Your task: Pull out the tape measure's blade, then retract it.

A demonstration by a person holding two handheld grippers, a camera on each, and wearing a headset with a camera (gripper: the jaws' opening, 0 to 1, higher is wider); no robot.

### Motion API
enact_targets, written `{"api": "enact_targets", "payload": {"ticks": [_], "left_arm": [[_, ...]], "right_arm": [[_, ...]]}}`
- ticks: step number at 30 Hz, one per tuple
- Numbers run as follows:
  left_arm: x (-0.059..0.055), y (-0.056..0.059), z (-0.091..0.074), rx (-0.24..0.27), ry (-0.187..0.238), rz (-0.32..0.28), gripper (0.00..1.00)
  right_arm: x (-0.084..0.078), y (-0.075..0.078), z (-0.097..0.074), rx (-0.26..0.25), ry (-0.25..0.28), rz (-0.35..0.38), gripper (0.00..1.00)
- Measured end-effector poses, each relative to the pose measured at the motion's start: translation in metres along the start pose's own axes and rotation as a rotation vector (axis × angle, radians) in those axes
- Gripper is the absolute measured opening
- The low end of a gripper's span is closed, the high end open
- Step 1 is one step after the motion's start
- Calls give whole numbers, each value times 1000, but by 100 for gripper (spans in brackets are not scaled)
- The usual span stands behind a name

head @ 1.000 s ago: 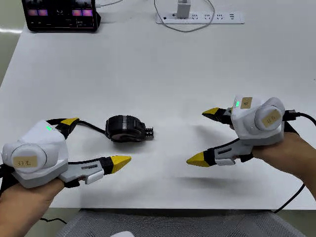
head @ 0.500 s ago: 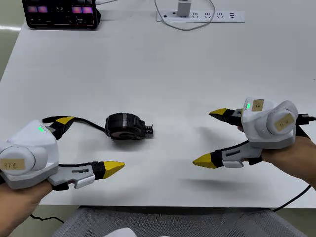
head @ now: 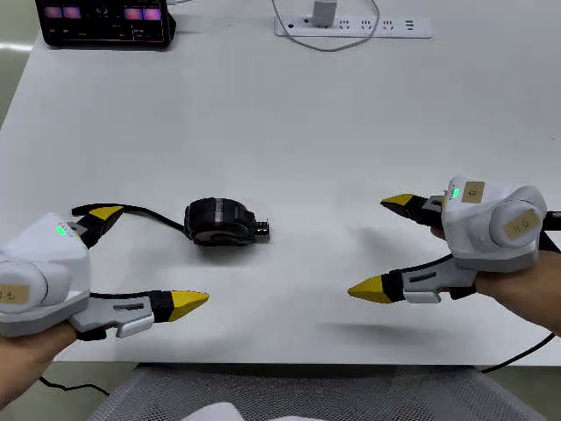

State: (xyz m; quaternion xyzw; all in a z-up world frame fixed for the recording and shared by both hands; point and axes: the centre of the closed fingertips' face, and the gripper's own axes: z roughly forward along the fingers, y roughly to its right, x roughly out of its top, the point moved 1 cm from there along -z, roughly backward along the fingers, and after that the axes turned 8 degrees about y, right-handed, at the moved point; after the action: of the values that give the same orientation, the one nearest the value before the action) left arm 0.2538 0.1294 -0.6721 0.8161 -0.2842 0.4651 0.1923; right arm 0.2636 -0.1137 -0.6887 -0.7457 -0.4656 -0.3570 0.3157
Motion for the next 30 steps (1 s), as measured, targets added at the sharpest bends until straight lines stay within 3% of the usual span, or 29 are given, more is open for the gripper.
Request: {"api": "enact_targets", "payload": {"ticks": [19,30], "left_arm": [[-2,-9,-9,-38,-31,54,99],[0,-8,-8,-59,-30,59,99]], "right_arm": [[-9,4,-13,-32,-5,14,86],[-15,8,-23,-45,-22,10,85]]}}
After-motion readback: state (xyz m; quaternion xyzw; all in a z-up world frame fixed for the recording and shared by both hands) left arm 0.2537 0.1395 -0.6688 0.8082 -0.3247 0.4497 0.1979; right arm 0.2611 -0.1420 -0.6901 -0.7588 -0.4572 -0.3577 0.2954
